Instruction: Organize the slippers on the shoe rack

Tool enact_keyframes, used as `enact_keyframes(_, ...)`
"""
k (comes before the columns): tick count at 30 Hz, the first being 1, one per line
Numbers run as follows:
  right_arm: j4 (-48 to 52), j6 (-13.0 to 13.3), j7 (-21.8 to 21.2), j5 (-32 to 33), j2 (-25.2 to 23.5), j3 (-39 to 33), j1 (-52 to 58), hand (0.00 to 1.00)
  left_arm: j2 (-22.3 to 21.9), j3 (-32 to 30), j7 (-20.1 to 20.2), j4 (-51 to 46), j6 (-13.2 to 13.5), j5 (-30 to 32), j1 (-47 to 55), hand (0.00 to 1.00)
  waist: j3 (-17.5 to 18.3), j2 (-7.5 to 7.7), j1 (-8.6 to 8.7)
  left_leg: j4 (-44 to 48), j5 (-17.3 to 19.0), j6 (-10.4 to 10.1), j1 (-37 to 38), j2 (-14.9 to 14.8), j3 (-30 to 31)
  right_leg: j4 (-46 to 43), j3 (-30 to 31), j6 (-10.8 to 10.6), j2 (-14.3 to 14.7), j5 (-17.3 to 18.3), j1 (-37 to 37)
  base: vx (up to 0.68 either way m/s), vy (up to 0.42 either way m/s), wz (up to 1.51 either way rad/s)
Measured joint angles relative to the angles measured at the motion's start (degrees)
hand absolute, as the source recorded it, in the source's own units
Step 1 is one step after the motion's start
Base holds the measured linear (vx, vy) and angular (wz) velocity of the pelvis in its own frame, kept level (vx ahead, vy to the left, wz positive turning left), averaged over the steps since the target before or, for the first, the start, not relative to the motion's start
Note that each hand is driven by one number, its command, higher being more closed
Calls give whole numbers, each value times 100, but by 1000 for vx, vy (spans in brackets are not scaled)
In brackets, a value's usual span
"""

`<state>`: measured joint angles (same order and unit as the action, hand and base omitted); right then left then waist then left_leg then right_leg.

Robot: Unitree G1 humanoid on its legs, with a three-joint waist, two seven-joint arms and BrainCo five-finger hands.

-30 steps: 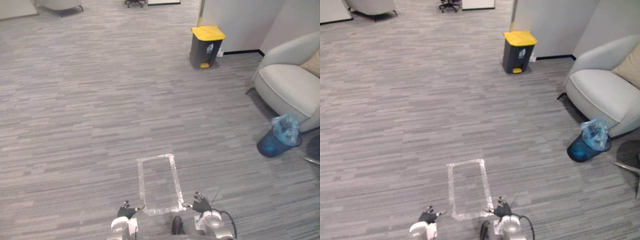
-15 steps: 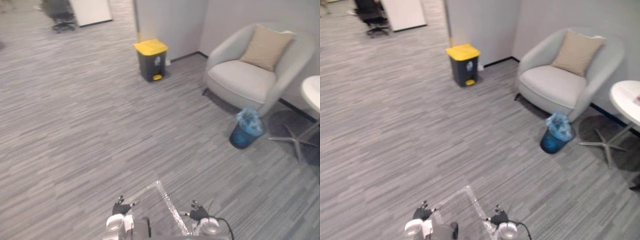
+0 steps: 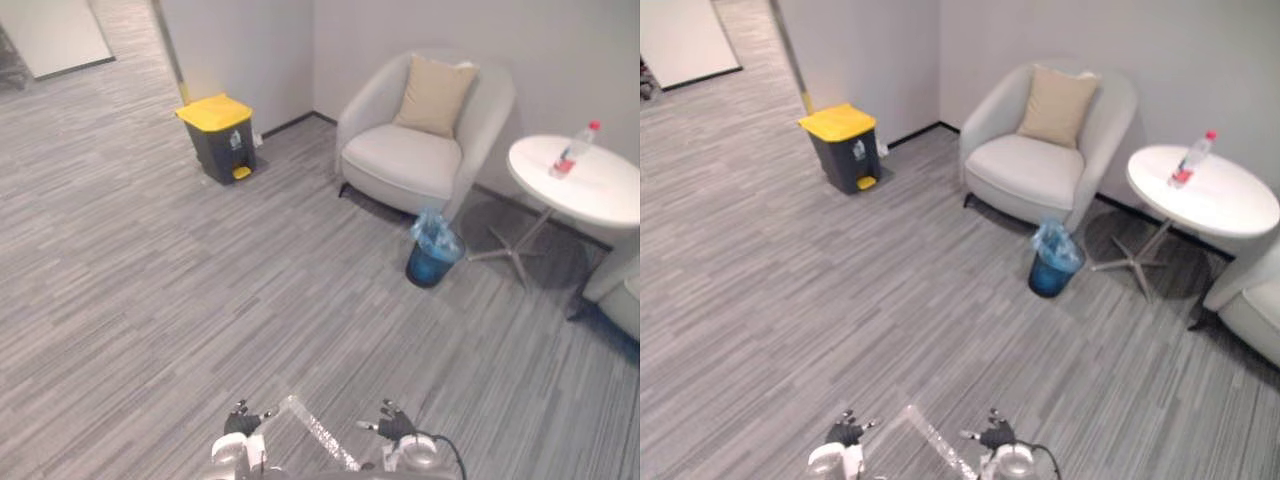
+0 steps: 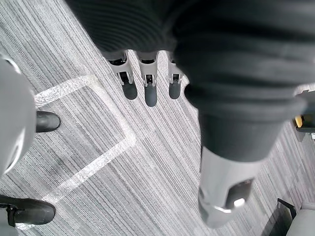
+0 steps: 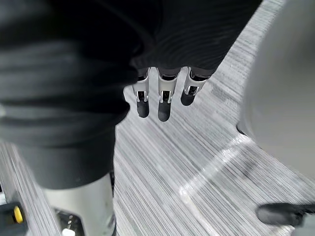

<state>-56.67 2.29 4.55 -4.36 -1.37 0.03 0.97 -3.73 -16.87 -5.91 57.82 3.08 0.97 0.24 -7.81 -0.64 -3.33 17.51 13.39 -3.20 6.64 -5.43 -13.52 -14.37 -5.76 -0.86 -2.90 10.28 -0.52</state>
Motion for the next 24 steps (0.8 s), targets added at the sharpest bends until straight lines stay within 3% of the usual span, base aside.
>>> enact_keyframes(2,-35,5,3,46,-3,16,12,0,9,-39,-4,-220,7,-4,60,0,-46,71,-60,1720,-7,2,-654,-242,339,-62,179,104,132,153,-149,40,-122,-41)
enact_keyframes(4,-32,10,23,68,29,19,9,0,-42,-232,-4,-263,20,-6,69,0,-47,-13,-109,2674,-91,196,-1043,-336,646,-191,531,175,280,257,-146,79,23,-87)
enact_keyframes(5,-32,9,31,105,29,21,1,0,-41,-270,-9,-263,28,-11,72,0,-43,-3,-121,2706,60,187,-1062,-293,732,-204,712,127,295,298,-148,146,106,-121)
enact_keyframes(8,-21,11,57,226,31,14,-35,0,-32,-262,-16,-293,32,-18,92,0,-51,31,-127,1828,560,137,-1089,-113,1145,-139,1352,119,294,254,-137,146,145,-101)
enact_keyframes(10,-22,-2,57,226,38,14,-24,0,-44,-237,-22,-328,37,-31,124,0,-15,-22,-142,908,513,138,-1066,22,1716,-162,1708,-48,323,286,-31,145,256,-111)
enact_keyframes(11,-37,-3,55,226,72,10,17,0,-44,-216,-25,-303,34,-38,155,0,89,-154,-165,521,284,-248,-1031,-7,1899,-233,1895,-137,401,296,105,173,287,-123)
enact_keyframes(13,-33,-18,30,225,-31,-14,83,0,143,-188,-42,-215,23,-63,255,0,267,73,-168,288,238,-124,-739,154,1262,-260,2218,-292,215,271,141,266,277,-119)
enact_keyframes(16,-34,-21,1,221,-99,-180,203,0,204,-99,-4,-131,10,-57,229,0,356,166,-158,21,237,-112,-415,371,1040,-34,2220,-335,-21,238,19,176,177,-48)
enact_keyframes(19,-33,-24,-9,221,-72,-219,205,0,202,-6,-1,-76,0,-49,191,0,371,145,-167,-155,224,-89,-271,419,878,-16,2224,-378,-67,170,31,180,87,-38)
enact_keyframes(22,-52,-31,-10,218,-9,-215,198,0,171,-7,-4,111,-18,-57,128,0,405,2,-186,-267,223,-88,-75,396,695,-14,2202,-372,-40,119,40,126,22,-45)
enact_keyframes(24,-51,-42,-9,208,57,-202,194,0,95,-17,-6,143,-53,-70,169,0,442,-145,-208,-347,200,-49,57,287,474,-42,1650,-409,-19,-24,71,99,-8,-57)
